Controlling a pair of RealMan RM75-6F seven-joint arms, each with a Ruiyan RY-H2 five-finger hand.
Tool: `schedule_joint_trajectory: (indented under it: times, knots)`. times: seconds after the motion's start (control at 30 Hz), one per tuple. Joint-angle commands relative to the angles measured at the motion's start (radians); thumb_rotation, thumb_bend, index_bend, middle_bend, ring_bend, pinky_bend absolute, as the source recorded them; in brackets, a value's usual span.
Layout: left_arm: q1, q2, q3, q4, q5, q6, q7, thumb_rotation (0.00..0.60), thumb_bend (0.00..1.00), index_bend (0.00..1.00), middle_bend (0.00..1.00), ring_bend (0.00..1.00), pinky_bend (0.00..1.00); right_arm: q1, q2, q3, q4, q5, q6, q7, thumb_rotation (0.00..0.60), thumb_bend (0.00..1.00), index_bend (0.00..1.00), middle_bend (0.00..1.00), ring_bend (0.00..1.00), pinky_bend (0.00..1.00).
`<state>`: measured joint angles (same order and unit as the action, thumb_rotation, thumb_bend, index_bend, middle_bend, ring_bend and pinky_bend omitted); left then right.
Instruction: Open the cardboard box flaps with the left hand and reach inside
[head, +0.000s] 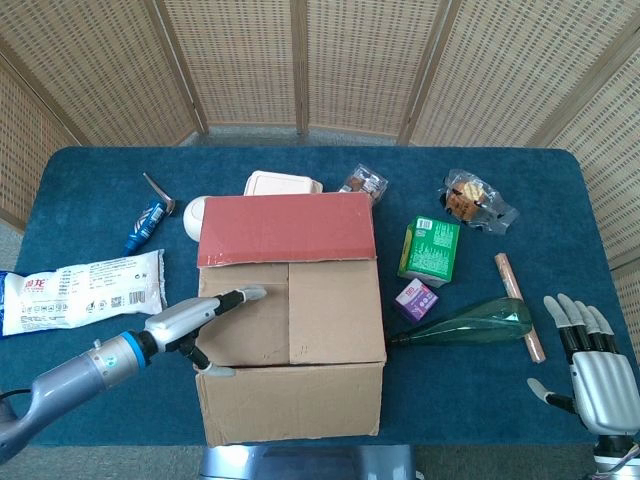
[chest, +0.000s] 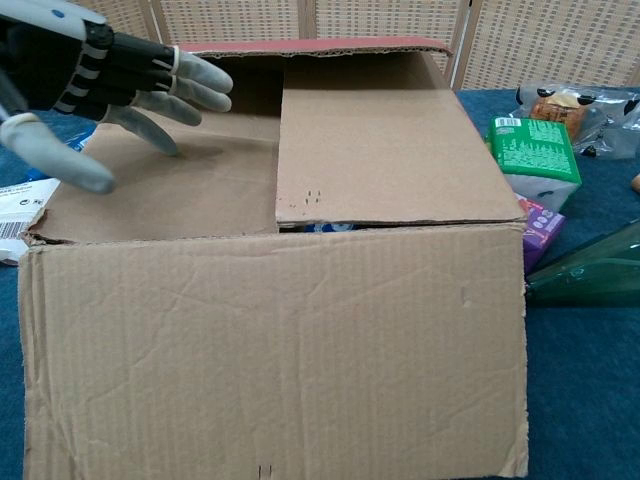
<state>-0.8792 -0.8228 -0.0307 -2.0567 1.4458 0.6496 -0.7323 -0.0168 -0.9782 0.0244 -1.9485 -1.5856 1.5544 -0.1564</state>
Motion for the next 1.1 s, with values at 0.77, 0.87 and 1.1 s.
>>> schedule_joint_trajectory:
  times: [0.77, 0.87, 1.1]
  knots:
    - [-0.052, -0.048, -0.081, 0.002, -0.372, -0.007, 0.372, 0.6, 0.09, 0.0, 0.0, 0.0, 0.03, 0.001, 0.01, 0.001, -0.005, 0.006, -0.002, 0.019, 0.6, 0.0, 0.0, 0.0, 0.0, 0.0]
    - [-0.056, -0.045, -0.087, -0.001, -0.402, 0.005, 0.407, 0.6, 0.09, 0.0, 0.0, 0.0, 0.03, 0.002, 0.01, 0.001, -0.005, 0.008, -0.004, 0.02, 0.6, 0.0, 0.0, 0.0, 0.0, 0.0]
    - [-0.054, -0.002, -0.112, -0.037, -0.442, 0.052, 0.476, 0.6, 0.09, 0.0, 0.0, 0.0, 0.03, 0.002, 0.014, 0.002, -0.006, 0.009, -0.002, 0.026, 0.6, 0.0, 0.0, 0.0, 0.0, 0.0]
